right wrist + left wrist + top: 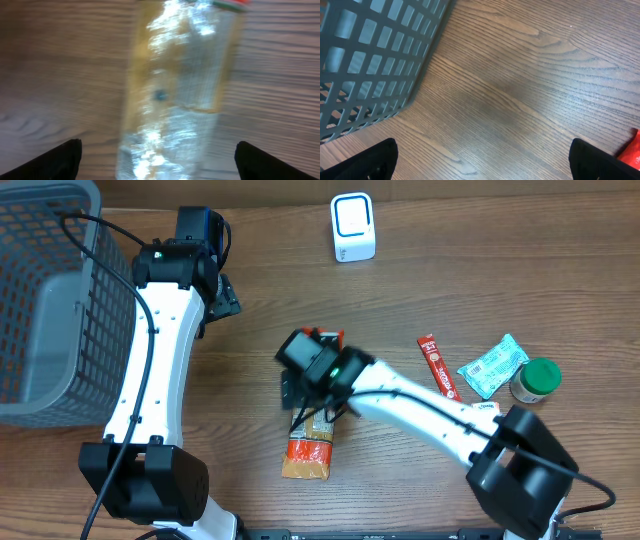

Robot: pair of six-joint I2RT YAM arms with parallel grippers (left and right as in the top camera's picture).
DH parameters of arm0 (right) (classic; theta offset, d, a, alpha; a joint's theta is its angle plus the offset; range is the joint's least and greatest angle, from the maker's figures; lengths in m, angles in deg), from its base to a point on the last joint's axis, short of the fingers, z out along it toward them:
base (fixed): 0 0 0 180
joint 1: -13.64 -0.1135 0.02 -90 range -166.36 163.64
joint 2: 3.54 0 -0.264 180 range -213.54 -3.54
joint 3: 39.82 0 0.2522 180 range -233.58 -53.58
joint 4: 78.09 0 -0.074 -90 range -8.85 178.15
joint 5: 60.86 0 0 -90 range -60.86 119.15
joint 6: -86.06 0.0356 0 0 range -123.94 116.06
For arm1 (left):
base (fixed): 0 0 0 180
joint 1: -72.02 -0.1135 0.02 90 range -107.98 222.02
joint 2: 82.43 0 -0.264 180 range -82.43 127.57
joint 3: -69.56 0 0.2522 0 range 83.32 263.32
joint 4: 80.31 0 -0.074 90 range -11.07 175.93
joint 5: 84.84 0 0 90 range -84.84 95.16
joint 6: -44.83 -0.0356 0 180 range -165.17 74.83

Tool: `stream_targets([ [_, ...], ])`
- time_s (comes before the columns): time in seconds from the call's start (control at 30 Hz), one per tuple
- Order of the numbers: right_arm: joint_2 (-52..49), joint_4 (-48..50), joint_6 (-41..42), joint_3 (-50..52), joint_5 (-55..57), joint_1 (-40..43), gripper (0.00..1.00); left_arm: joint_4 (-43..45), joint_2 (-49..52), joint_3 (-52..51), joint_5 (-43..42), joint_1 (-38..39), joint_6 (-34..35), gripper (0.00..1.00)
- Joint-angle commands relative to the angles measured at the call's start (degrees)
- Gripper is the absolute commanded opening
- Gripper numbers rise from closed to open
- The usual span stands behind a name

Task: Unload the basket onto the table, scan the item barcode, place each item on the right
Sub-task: 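Move the right gripper left over the spaghetti bag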

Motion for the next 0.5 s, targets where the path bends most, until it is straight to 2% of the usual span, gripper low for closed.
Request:
stream_targets([
  [0.0,0.00,2.47,1.88,0.09,2.97,-4.09,0.71,0.07,-0.39,0.72,-0.04,0.39,0.17,1.00],
  [0.07,0.00,3.91,1.90,0.09,2.97,-5.84,0.36,0.07,-0.39,0.72,-0.04,0.39,0.17,1.00],
  [0.17,-0.04,5.44,1.92,0.09,2.97,-8.07,0.08,0.07,-0.39,0.72,-0.04,0.39,0.17,1.00],
  [0.2,-0.04,5.81,1.92,0.09,2.97,-8.66,0.04,0.07,-0.39,0.72,-0.04,0.39,0.17,0.99],
  [0.47,-4.15,7.13,1.95,0.09,1.40,-9.92,0.04,0.07,-0.39,0.72,-0.04,0.39,0.17,1.00],
])
